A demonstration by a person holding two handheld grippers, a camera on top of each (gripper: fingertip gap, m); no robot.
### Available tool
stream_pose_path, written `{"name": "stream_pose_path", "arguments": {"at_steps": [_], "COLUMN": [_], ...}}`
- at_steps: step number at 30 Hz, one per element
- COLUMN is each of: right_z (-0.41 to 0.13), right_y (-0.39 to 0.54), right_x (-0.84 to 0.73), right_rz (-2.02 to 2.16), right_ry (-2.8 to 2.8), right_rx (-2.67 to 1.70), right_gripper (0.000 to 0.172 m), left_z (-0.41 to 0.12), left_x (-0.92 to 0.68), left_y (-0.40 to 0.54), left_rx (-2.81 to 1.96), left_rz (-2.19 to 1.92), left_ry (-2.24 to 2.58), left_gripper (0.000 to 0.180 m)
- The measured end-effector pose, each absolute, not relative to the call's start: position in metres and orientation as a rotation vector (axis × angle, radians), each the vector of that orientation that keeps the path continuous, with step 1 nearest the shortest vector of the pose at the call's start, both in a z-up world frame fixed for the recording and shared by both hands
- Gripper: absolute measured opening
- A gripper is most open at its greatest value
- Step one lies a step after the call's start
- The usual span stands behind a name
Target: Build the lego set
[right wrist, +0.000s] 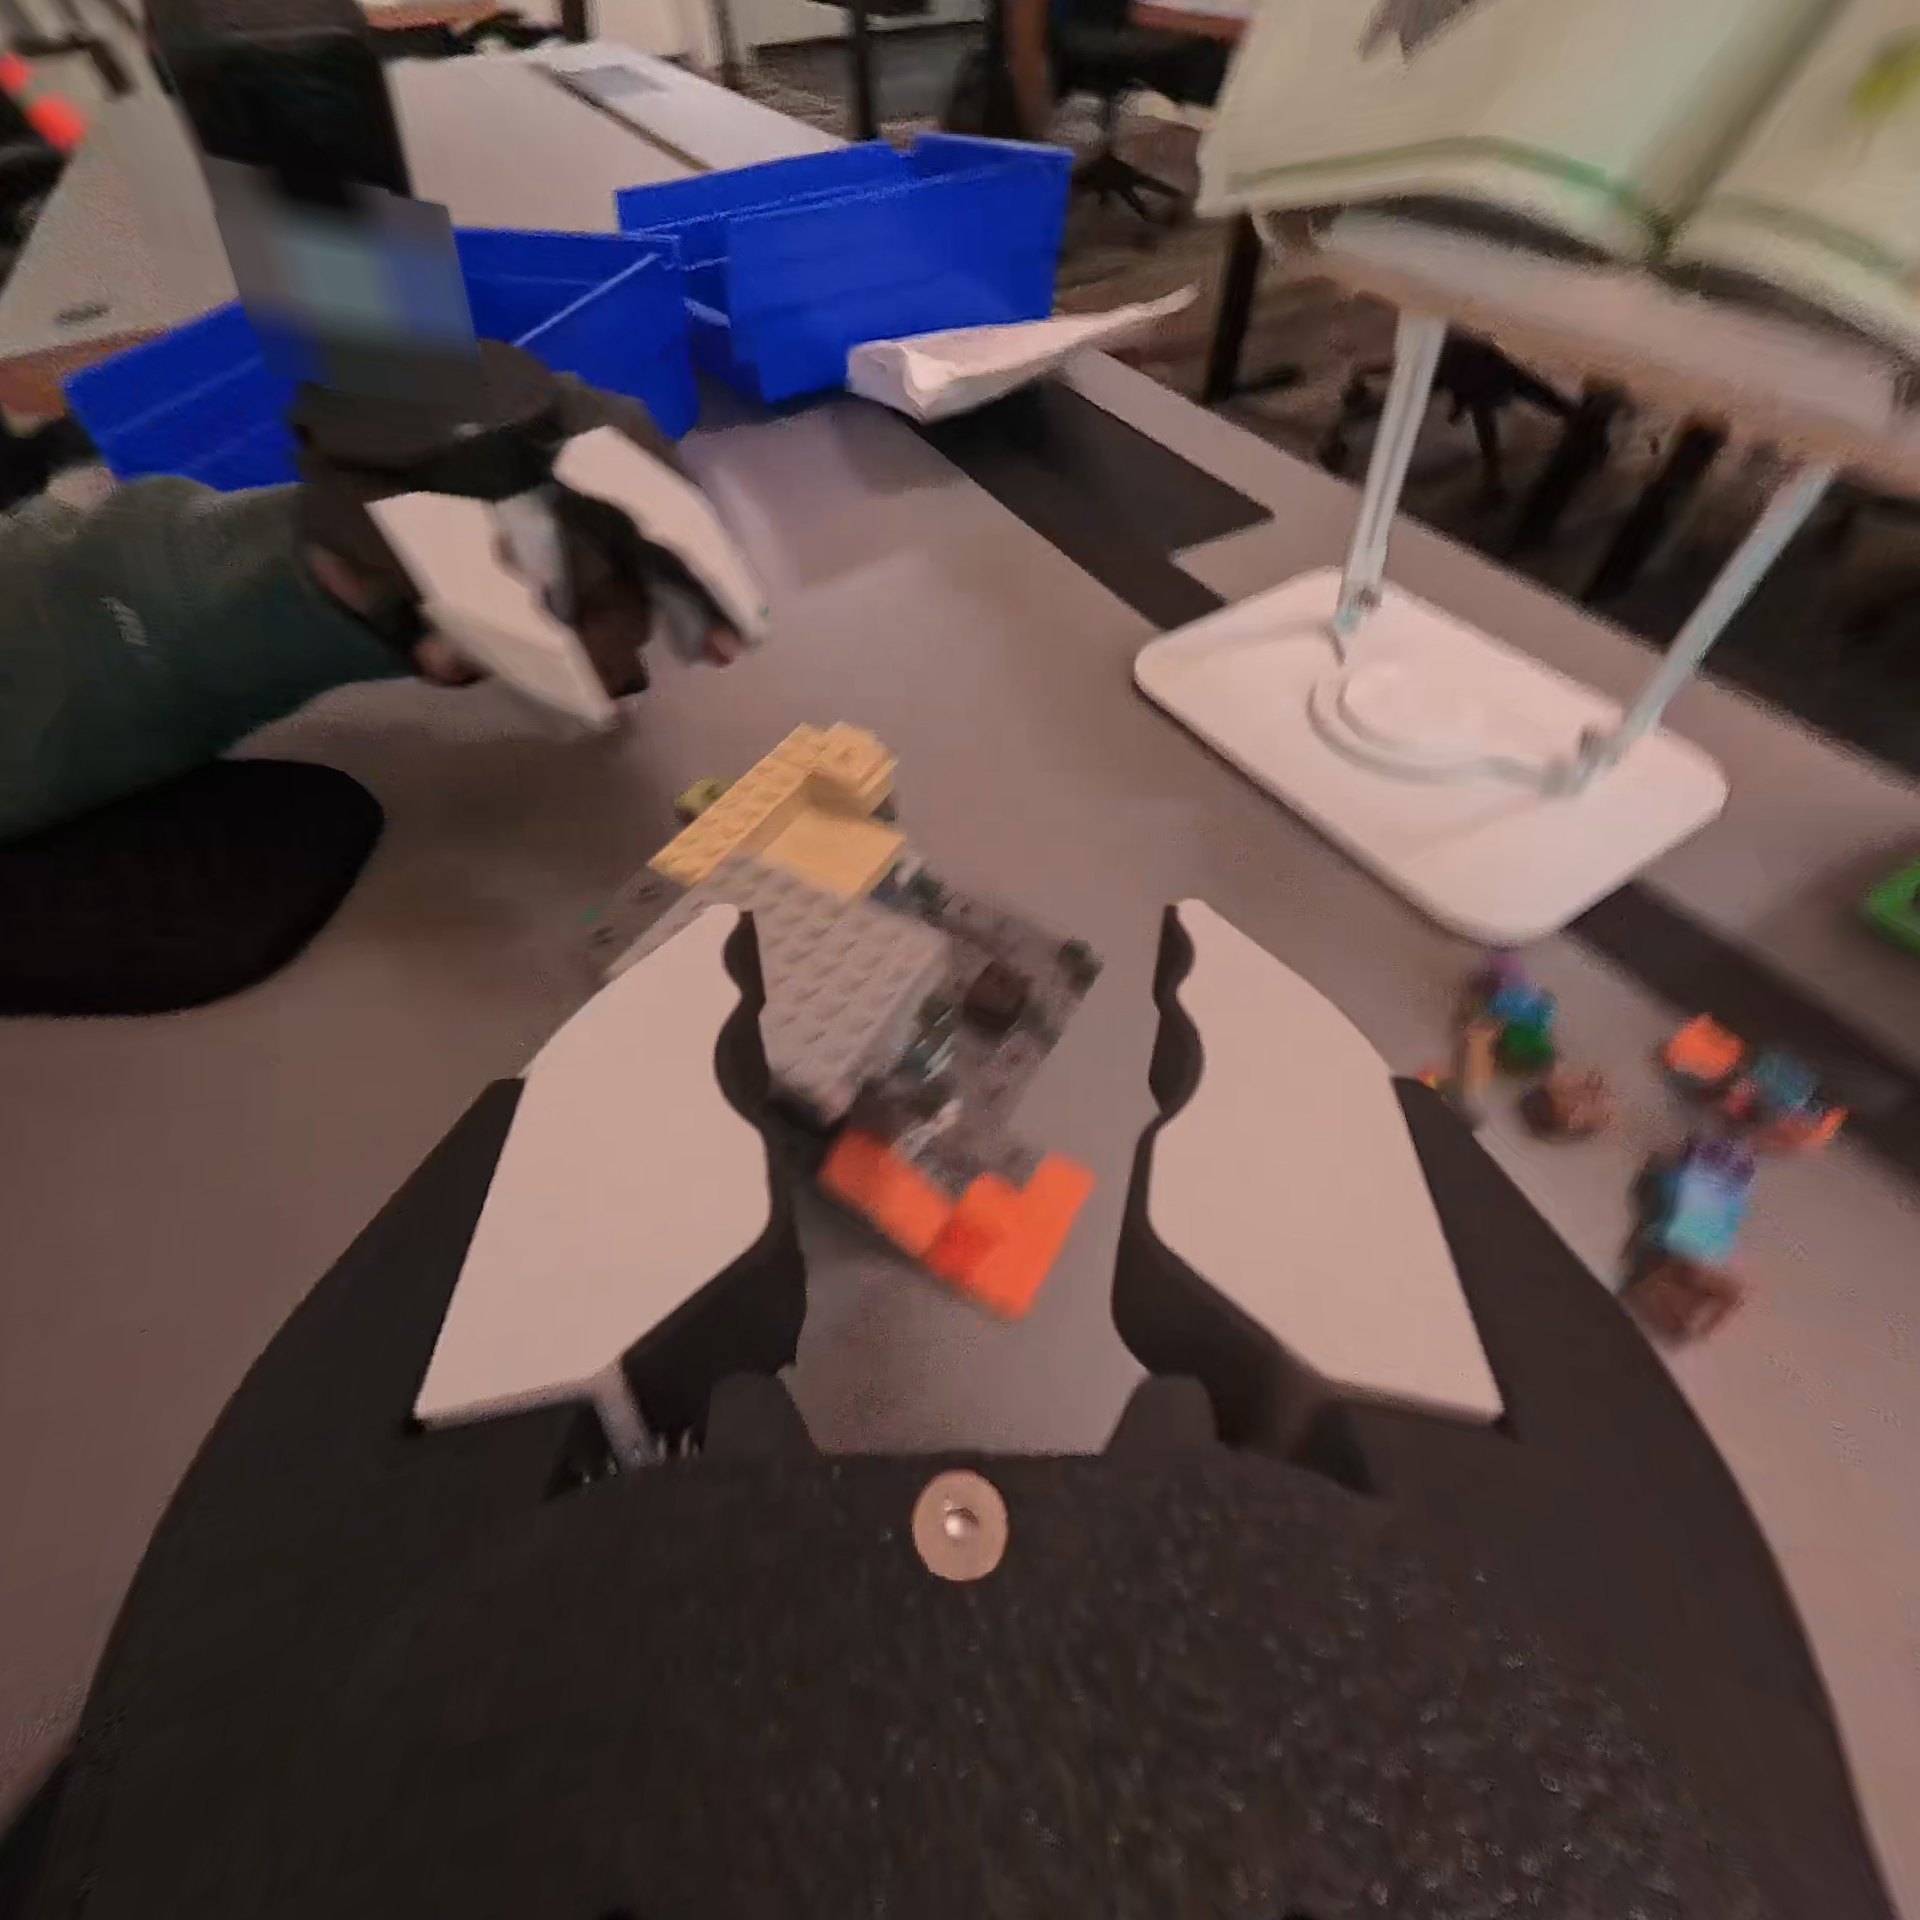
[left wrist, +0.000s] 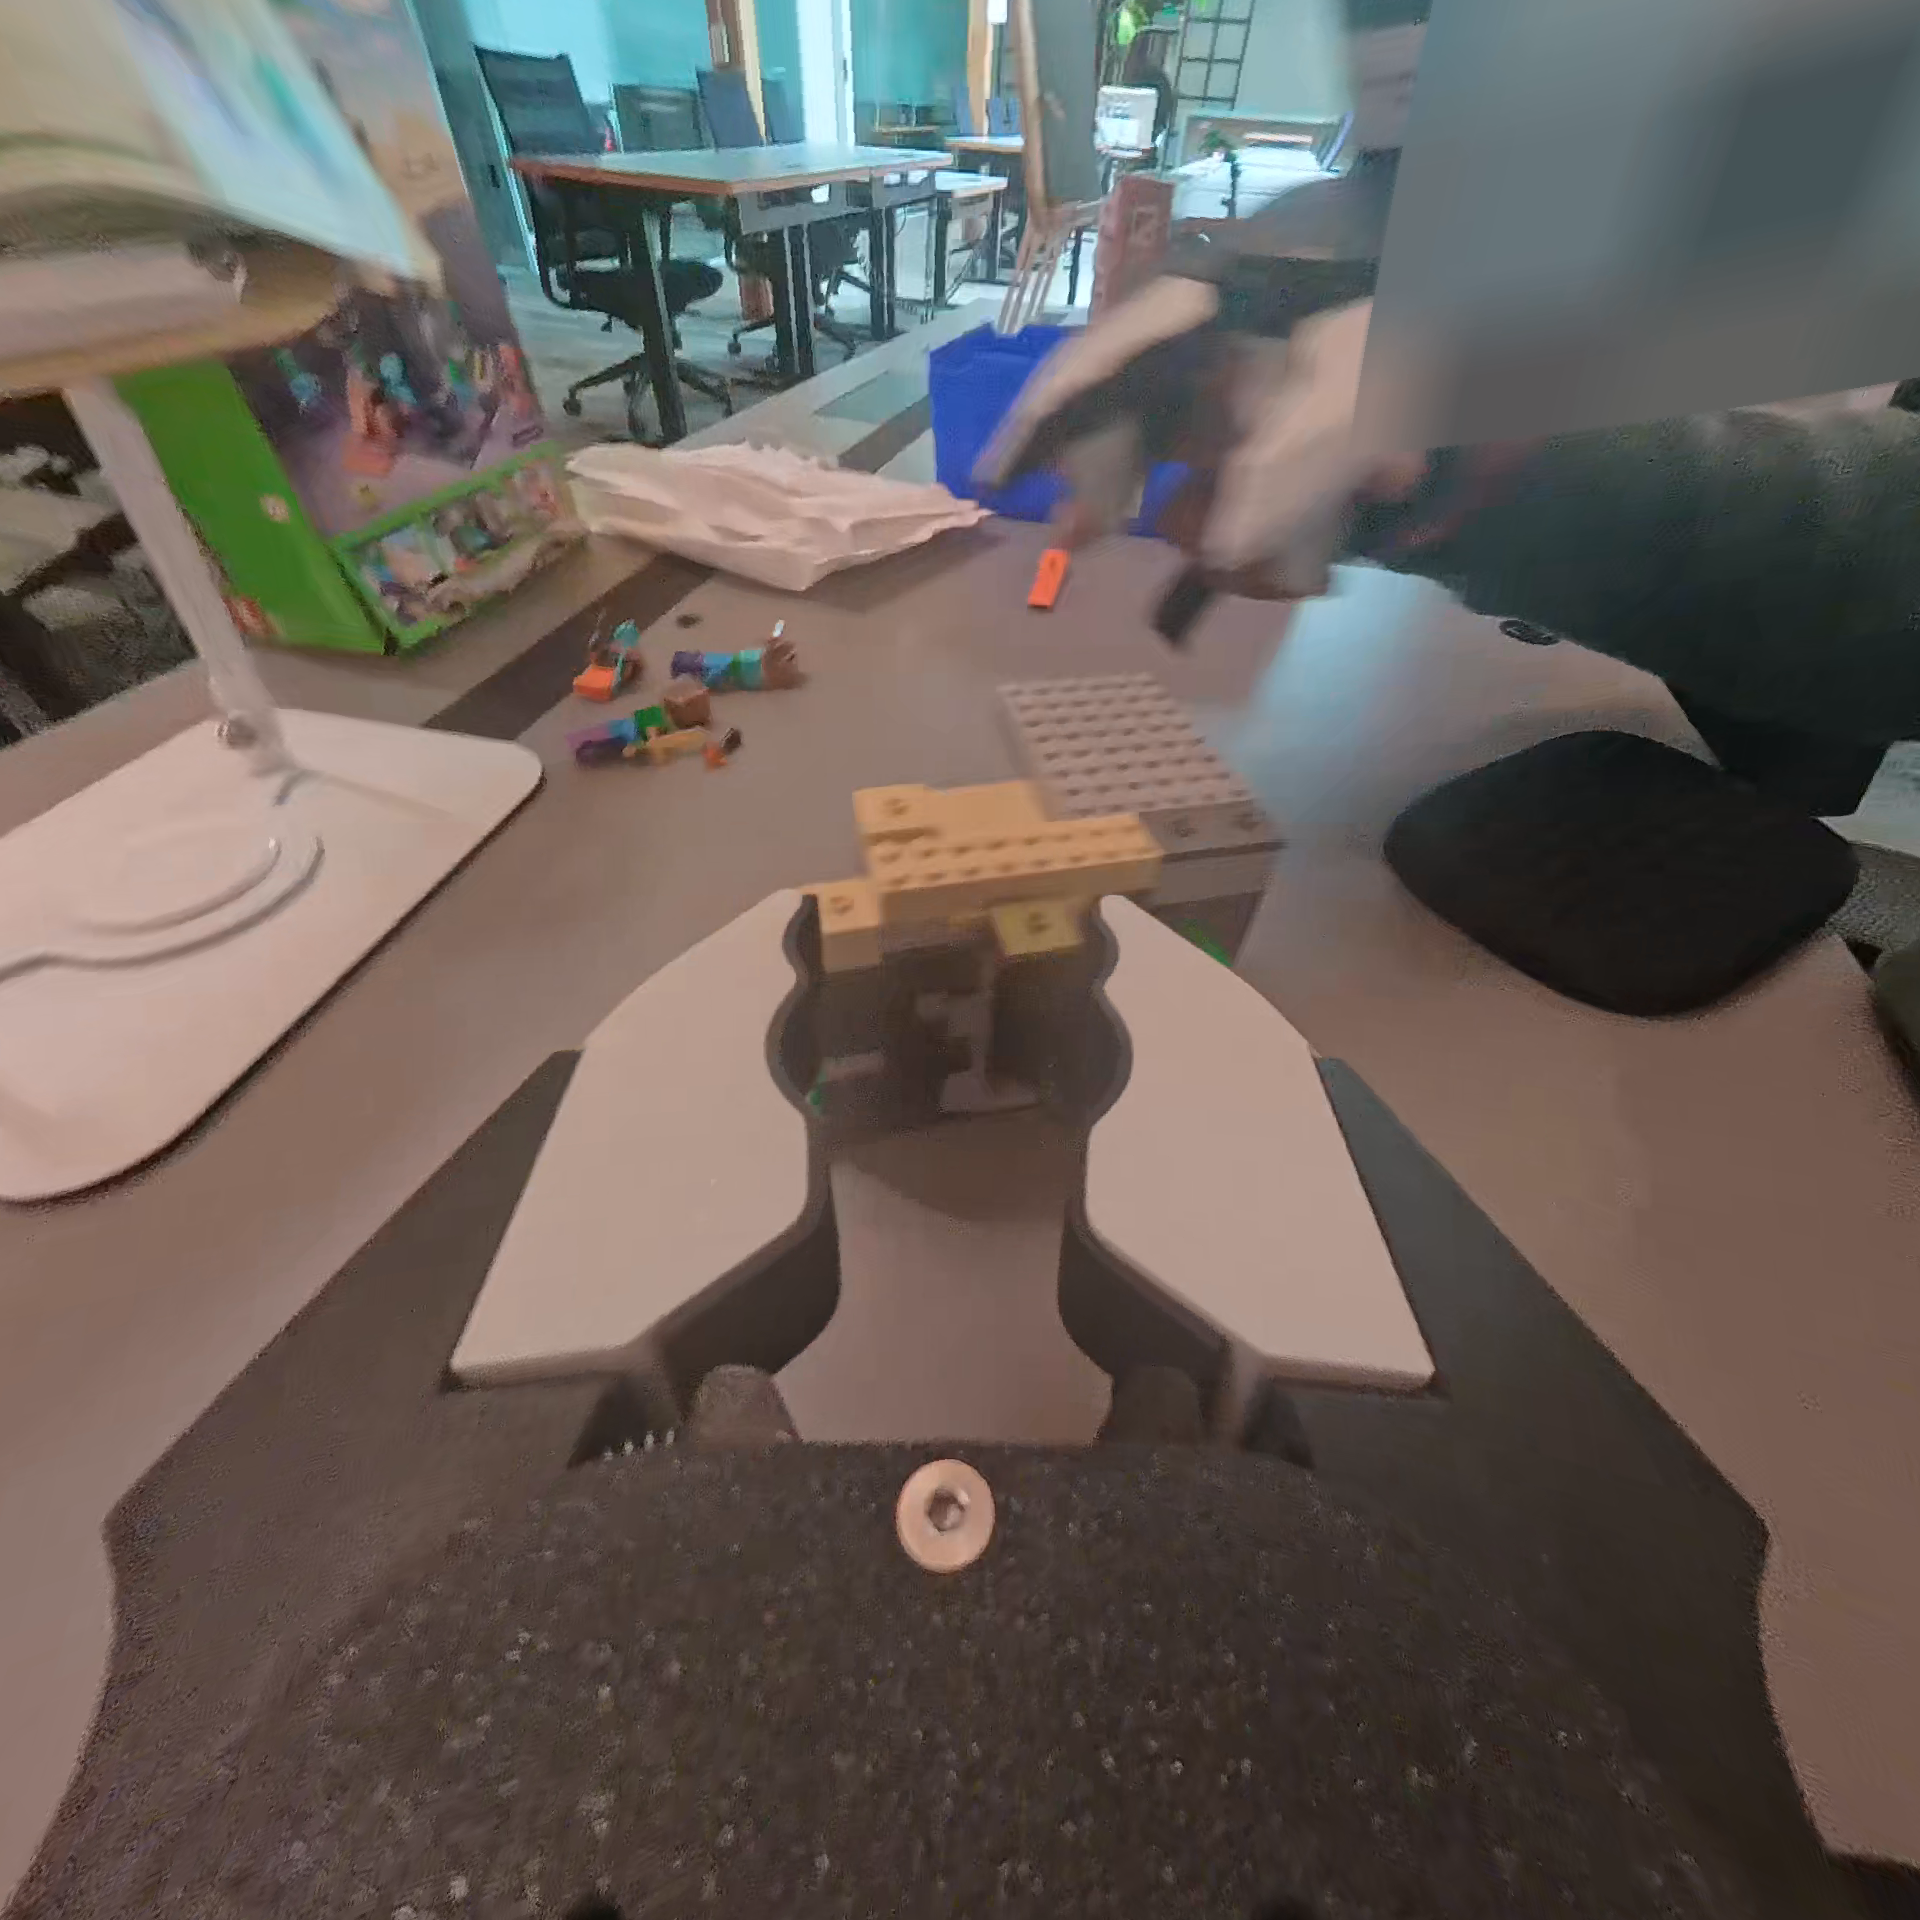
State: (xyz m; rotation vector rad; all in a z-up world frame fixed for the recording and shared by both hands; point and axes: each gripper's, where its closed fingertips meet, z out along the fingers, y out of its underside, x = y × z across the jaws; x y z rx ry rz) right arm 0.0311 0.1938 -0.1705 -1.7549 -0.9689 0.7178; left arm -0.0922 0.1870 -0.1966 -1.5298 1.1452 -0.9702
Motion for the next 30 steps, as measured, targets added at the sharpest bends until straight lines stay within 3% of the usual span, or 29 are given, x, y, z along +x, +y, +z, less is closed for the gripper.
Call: {"name": "stream_pose_path", "arguments": {"at_steps": [5, 13, 18, 24, 30], "right_z": [-0.217, -0.249, -0.253, -0.253, -0.253], "right_y": [0.1, 0.11, 0.132, 0.139, 0.145], "right_x": [0.004, -0.037, -0.025, -0.013, -0.025], "right_rz": [0.696, 0.453, 0.321, 0.434, 0.483], "right_ry": [-0.793, -0.776, -0.866, -1.188, -1.128], "right_rx": [-1.94, -2.016, -2.027, -1.823, -1.834], "right_gripper": [0.074, 0.062, 0.018, 0.019, 0.018], "left_z": [-0.229, -0.241, -0.244, -0.246, -0.248], "left_x": [-0.092, -0.074, -0.076, -0.085, -0.089], "left_y": [0.205, 0.186, 0.177, 0.167, 0.177], "left_rx": [-1.585, -1.588, -1.614, -1.641, -1.687], "left_rz": [-1.03, -1.102, -0.975, -0.838, -0.706], "left_ry": [1.266, 1.4, 1.361, 1.317, 1.224], "left_gripper": [0.068, 0.068, 0.059, 0.05, 0.055]}}
